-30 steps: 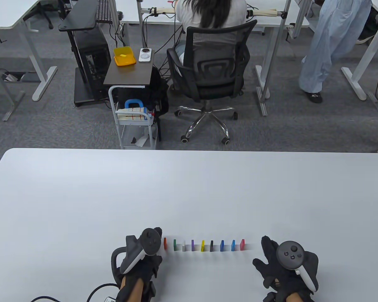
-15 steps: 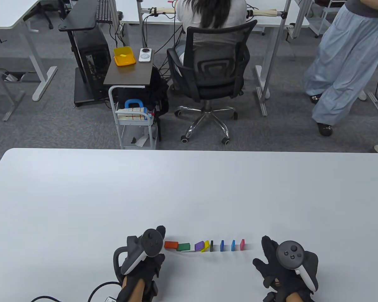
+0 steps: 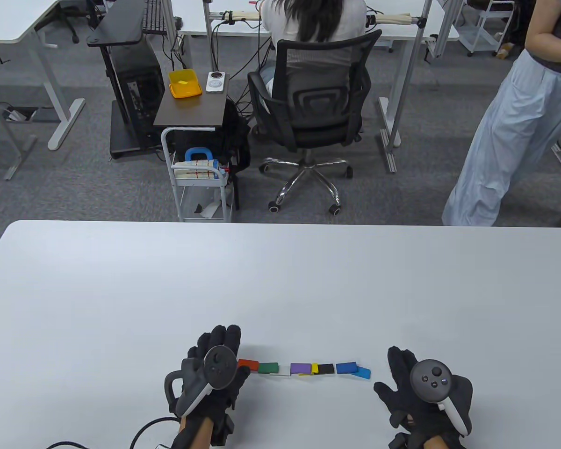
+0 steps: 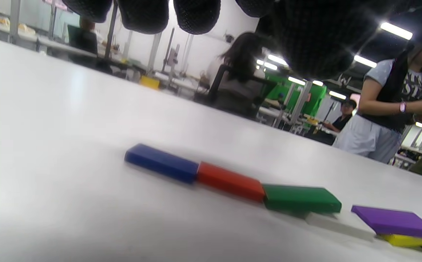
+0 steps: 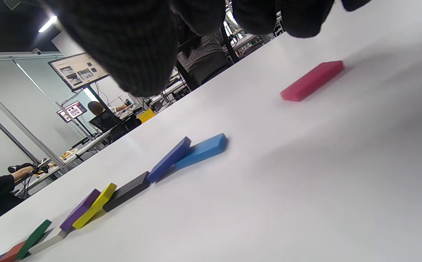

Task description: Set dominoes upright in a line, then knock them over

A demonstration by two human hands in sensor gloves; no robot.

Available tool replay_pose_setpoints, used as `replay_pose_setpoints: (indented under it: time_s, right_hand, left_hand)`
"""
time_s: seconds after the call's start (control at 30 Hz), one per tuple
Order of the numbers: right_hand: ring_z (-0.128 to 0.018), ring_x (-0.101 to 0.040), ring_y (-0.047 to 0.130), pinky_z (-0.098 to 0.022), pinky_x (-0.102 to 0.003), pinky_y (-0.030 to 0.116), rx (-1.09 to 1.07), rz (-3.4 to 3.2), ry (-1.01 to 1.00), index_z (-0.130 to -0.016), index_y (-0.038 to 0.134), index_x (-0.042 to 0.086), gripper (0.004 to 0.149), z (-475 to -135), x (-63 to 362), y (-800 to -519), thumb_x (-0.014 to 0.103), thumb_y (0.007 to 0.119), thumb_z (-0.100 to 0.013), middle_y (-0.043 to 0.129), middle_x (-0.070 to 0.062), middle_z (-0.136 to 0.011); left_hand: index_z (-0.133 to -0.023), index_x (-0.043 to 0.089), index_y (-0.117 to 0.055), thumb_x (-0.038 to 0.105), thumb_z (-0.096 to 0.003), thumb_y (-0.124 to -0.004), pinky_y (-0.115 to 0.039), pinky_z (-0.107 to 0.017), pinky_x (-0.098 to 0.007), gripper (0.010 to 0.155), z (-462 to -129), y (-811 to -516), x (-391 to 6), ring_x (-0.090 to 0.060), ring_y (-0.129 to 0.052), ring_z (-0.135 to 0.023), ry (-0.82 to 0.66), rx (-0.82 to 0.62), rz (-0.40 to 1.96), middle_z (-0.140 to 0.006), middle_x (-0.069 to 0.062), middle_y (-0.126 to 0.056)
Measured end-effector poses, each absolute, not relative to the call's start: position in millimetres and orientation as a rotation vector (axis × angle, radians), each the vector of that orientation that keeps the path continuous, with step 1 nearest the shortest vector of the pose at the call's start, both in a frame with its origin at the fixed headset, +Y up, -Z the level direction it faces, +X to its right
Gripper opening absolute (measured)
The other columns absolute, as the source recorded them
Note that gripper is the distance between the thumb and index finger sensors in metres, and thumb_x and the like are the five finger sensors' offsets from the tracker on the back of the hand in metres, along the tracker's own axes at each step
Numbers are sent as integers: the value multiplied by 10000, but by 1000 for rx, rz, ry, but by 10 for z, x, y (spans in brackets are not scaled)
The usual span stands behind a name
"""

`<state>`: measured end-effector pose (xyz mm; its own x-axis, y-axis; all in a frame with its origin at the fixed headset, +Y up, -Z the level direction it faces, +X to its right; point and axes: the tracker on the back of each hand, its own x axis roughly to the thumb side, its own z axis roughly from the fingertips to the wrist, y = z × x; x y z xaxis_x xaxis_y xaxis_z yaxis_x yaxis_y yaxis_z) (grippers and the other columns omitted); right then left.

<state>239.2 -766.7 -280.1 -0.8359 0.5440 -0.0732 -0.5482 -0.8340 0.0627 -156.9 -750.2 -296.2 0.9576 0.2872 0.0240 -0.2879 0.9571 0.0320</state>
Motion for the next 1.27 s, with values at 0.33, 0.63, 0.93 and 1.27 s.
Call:
replay_pose_setpoints:
  time_s: [0.33,0.63,0.93,1.27]
  right_hand:
    - [-983,-598,306,-699,-721,311,-28,2630,101,-1100,409,168,888,-2781,2270,-7699,494,837,-393,271,-249,-1117]
    - [-984,-595,267,-701,-723,283,-48,2655,128,-1101,380,178,897,-2802,2255,-7746,496,832,-394,230,-246,-1116]
    - [-981,-594,247,-703,-720,284,-59,2681,138,-1089,202,187,974,-2806,2227,-7760,503,816,-401,187,-248,-1108]
    - [-957,-610,207,-696,-720,282,-76,2720,188,-1083,183,172,979,-2802,2192,-7817,503,808,-406,148,-268,-1090]
  left_hand:
    - [-1067,387,-332,548,-382,-805,-498,-814,-605,848,-2931,-7507,-1356,-444,-444,-1114,-63,-3,199,-1229,-84,-360]
    - [-1069,390,-302,560,-385,-795,-476,-818,-608,859,-2937,-7532,-1276,-457,-384,-1116,-88,-34,189,-1230,-96,-287]
    - [-1069,391,-274,579,-382,-788,-458,-817,-622,878,-2952,-7584,-1256,-495,-328,-1106,-90,-111,185,-1229,-97,-228]
    - [-1067,393,-305,567,-387,-789,-491,-810,-622,853,-2964,-7627,-1240,-495,-352,-1103,-99,-136,188,-1231,-92,-263]
